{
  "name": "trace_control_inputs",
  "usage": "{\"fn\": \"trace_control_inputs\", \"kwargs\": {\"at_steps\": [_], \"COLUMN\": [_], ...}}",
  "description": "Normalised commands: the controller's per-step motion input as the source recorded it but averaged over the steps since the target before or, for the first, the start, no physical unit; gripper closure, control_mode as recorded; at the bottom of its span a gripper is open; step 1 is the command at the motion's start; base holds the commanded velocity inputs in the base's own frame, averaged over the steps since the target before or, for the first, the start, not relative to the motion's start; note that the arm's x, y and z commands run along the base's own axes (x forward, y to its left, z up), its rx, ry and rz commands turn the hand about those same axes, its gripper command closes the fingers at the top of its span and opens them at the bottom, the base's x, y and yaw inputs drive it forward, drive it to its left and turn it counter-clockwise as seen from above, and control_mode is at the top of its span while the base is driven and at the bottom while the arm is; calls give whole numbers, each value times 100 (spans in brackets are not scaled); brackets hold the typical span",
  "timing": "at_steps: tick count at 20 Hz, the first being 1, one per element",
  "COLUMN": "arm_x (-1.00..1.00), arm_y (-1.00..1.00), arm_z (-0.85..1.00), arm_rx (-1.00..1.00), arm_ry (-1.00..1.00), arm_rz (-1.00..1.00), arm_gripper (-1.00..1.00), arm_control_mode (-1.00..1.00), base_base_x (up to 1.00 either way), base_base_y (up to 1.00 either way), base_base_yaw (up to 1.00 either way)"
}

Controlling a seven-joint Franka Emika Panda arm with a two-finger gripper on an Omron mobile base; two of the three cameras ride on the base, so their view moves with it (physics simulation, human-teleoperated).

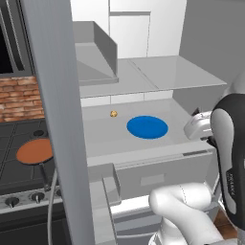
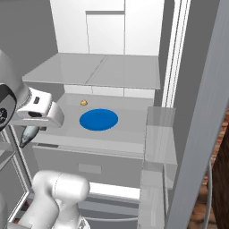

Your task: Retrieve the fish from the fridge and place it on the saucepan with marinade on the stove.

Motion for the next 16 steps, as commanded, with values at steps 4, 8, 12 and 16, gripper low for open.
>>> {"fn": "trace_control_inputs", "kwargs": {"at_steps": [4,8,12,16], "arm_x": [0,0,0,-1], "arm_y": [0,0,0,-1], "arm_z": [0,0,0,0], "arm_rx": [0,0,0,0], "arm_ry": [0,0,0,0], "arm_rz": [-4,-6,-3,0], "arm_gripper": [100,100,100,100], "arm_control_mode": [-100,-100,-100,100], "base_base_x": [0,0,0,-34], "base_base_y": [0,0,0,-6], "base_base_yaw": [0,0,0,0]}}
